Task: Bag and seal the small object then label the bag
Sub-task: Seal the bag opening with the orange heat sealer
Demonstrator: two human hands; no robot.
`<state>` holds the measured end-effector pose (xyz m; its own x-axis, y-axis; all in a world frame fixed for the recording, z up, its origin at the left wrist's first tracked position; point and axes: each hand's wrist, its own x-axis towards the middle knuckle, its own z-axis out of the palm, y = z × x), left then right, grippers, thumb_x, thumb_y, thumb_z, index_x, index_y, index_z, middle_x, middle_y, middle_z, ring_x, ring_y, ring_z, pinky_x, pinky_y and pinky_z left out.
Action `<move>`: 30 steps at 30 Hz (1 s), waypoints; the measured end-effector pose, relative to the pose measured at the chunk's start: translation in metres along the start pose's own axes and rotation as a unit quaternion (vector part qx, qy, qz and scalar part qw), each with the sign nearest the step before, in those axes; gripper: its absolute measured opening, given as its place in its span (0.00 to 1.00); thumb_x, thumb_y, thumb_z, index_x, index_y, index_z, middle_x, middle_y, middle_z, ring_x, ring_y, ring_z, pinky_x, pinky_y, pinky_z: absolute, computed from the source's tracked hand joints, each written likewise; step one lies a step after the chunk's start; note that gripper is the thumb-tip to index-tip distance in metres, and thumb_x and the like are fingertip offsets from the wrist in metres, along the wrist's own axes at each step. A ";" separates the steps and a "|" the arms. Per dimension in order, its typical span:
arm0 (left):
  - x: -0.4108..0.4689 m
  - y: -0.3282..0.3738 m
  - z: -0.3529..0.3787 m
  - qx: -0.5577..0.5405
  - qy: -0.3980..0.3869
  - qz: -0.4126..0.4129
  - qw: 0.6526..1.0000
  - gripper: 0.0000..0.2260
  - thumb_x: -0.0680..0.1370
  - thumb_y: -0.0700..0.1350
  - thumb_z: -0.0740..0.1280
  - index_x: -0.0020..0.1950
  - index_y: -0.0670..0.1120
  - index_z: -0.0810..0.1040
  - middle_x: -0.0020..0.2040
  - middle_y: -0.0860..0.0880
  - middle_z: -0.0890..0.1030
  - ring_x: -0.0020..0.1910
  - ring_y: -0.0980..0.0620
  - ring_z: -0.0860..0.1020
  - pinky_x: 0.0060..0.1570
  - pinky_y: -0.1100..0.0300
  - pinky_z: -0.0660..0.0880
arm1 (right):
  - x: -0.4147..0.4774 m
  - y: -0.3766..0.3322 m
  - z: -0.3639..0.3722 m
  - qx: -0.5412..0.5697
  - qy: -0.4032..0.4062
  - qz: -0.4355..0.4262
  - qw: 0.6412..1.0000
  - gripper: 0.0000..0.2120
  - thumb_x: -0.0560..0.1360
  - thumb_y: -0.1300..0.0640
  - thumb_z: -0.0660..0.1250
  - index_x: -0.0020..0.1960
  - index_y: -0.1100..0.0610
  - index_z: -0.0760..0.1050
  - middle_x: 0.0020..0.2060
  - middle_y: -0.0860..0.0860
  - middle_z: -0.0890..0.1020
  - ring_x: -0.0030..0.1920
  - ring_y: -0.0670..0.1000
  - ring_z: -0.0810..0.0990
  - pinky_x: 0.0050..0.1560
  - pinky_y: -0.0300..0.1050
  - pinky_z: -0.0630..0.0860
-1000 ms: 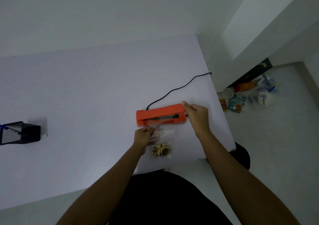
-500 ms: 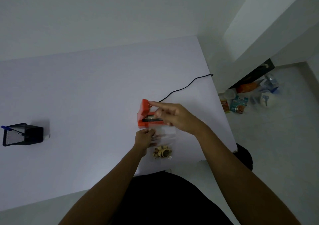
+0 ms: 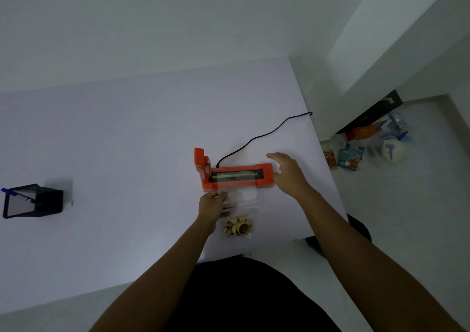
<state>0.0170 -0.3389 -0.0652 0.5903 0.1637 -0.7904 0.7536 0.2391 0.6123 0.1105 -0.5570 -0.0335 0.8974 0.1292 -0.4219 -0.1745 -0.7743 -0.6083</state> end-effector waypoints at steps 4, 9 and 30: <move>-0.002 0.004 0.004 0.022 0.012 0.035 0.999 0.07 0.81 0.43 0.64 0.53 0.41 0.79 0.46 0.43 0.85 0.39 0.47 0.86 0.39 0.54 0.82 | 0.008 0.027 0.025 -0.040 -0.058 0.007 0.997 0.36 0.71 0.60 0.74 0.76 0.52 0.64 0.73 0.53 0.69 0.72 0.59 0.67 0.73 0.56 0.65; 0.001 0.008 0.004 0.057 0.029 0.057 0.996 0.07 0.80 0.42 0.64 0.52 0.42 0.81 0.44 0.43 0.86 0.40 0.46 0.86 0.38 0.55 0.78 | 0.001 0.029 0.036 -0.014 -0.023 0.014 1.000 0.39 0.70 0.61 0.76 0.77 0.54 0.62 0.72 0.55 0.70 0.69 0.59 0.70 0.70 0.60 0.69; -0.001 0.015 0.021 0.179 0.121 0.165 0.962 0.07 0.80 0.43 0.65 0.45 0.47 0.81 0.40 0.51 0.83 0.30 0.54 0.83 0.34 0.60 0.79 | -0.006 0.021 0.024 0.021 -0.023 -0.002 1.000 0.38 0.68 0.66 0.77 0.74 0.59 0.66 0.67 0.56 0.76 0.64 0.55 0.76 0.62 0.37 0.66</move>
<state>0.0337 -0.3560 -0.0545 0.7626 0.4027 -0.5063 0.6135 -0.2020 0.7634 0.0919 -0.5595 -0.0601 0.8784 0.1612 -0.4500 -0.1889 -0.7477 -0.6366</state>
